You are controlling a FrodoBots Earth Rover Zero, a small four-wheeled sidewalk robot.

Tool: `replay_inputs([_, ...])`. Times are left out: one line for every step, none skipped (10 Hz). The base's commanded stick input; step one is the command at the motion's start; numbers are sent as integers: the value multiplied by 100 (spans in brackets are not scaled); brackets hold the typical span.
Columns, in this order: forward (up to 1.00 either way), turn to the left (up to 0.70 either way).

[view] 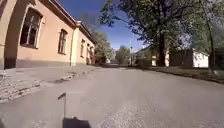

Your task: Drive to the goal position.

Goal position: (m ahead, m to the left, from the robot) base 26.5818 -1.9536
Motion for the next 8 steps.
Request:
replay_inputs([100,0])
replay_inputs([100,0])
replay_inputs([100,0])
replay_inputs([100,0])
replay_inputs([100,0])
replay_inputs([100,0])
replay_inputs([100,0])
replay_inputs([100,0])
